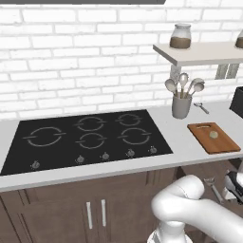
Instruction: Place the appropriate cutting tool for cutting the garlic skin on the cutting board.
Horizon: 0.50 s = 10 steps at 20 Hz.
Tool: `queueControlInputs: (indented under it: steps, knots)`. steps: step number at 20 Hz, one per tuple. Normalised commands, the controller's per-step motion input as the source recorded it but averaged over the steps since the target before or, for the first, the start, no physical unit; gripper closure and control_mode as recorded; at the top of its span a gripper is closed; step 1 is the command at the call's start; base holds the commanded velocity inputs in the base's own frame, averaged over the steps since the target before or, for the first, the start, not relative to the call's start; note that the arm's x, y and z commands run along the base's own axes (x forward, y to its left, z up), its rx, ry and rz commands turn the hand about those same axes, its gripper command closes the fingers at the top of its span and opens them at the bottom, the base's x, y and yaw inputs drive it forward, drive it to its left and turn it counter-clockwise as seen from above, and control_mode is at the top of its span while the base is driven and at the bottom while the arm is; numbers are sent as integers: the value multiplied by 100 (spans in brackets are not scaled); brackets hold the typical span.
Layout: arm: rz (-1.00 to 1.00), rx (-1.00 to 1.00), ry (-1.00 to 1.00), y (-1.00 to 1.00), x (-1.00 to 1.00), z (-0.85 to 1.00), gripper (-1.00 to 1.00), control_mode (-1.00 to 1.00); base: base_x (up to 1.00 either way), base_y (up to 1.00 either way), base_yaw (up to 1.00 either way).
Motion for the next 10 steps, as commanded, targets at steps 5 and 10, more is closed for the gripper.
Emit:
queueControlInputs:
  steps: [5, 10]
  knots:
    - [0, 1, 0, 0, 0, -20, 100, -100, 0, 0, 0]
    - [0, 0, 0, 9, 1, -1, 100, -100, 0, 0, 0]
